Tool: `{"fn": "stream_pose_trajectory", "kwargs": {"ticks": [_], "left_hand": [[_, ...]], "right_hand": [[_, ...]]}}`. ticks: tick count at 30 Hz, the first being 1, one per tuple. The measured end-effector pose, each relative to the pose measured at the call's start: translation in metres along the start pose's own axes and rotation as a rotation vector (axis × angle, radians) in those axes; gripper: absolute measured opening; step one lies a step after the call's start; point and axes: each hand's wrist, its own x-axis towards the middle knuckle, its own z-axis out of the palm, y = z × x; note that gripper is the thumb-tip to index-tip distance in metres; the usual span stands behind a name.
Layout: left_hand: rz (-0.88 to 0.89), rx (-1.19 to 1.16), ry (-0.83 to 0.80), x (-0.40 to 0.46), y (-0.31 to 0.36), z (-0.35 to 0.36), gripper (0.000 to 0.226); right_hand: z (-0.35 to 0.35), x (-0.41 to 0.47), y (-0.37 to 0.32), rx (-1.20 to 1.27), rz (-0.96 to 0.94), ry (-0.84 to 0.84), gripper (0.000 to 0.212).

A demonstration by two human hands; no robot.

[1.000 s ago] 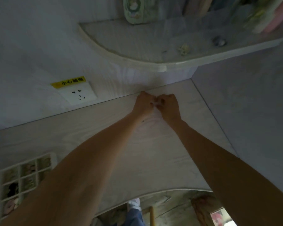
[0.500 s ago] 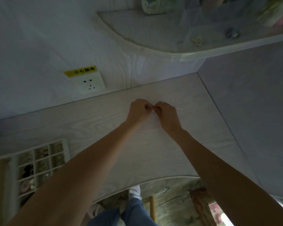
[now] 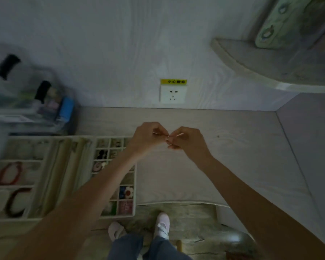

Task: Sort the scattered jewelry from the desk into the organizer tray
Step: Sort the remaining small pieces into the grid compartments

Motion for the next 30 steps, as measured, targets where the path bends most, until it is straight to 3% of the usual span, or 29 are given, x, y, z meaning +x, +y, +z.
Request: {"fn": "stream_pose_trajectory", "kwargs": {"ticks": [11, 17, 21, 25, 30], "left_hand": [[-0.149, -0.092, 0.237, -0.076, -0.055, -0.075, 0.018], [-0.186, -0.314, 0.260, -0.100, -0.073, -0.076, 0.016], [-0.153, -0.412, 0.205, -0.107, -0.078, -0.070, 0.022], [-0.152, -0.258, 0.178, -0.112, -0.095, -0.062, 0.024], [-0.227, 0.254, 0.164, -0.116, -0.120, -0.060, 0.048]], "right_hand": [[0.108, -0.013, -0.029, -0.458, -0.275, -0.227, 0.004], [0.124, -0.009, -0.026, -0.397, -0.086, -0.303, 0.004], [0.122, -0.003, -0.017, -0.503, -0.149, -0.290, 0.010], [0.118, 0.001, -0.010, -0.476, -0.127, -0.316, 0.012], [0.117, 0.006, -0.004, -0.504, -0.086, -0.328, 0.020]]}}
